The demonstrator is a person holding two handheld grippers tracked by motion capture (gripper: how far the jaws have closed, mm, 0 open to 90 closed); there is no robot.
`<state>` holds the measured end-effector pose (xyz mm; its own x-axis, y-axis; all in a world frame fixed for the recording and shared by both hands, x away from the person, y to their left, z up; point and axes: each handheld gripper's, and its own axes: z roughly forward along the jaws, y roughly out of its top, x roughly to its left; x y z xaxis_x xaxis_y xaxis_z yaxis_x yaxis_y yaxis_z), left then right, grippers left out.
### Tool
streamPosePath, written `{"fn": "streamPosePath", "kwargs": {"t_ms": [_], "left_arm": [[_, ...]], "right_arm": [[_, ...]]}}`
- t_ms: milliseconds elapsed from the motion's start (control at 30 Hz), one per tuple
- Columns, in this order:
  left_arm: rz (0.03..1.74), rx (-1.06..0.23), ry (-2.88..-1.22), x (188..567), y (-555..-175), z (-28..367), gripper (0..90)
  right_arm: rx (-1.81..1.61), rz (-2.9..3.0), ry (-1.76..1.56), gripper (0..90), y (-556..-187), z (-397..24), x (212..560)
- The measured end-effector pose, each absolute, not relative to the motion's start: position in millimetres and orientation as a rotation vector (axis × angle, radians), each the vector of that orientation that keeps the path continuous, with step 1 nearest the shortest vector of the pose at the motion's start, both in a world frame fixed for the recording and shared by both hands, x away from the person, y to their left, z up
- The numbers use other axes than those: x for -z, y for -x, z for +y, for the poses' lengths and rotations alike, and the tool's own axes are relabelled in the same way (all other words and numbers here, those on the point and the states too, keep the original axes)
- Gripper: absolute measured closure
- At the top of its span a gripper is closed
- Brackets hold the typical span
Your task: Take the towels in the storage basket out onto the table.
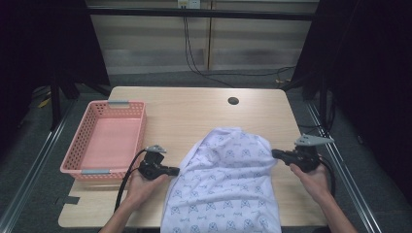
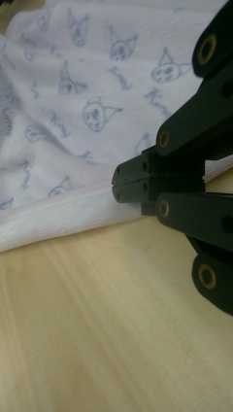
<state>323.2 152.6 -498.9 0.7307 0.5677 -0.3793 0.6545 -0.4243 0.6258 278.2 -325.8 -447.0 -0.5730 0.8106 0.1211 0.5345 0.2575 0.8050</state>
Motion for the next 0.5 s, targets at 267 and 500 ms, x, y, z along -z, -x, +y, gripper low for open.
{"fn": "streamPosePath", "kwargs": {"t_ms": [267,500], "left_arm": [[0.918,0.082,-2.101,500,-331,134,53.8],[0.893,0.075,-2.193,498,-322,126,85.2]], "right_arm": [[-1.040,2.508,-1.308,88.6,-242,-332,488],[-1.109,2.449,-1.293,87.5,-249,-330,483]]}}
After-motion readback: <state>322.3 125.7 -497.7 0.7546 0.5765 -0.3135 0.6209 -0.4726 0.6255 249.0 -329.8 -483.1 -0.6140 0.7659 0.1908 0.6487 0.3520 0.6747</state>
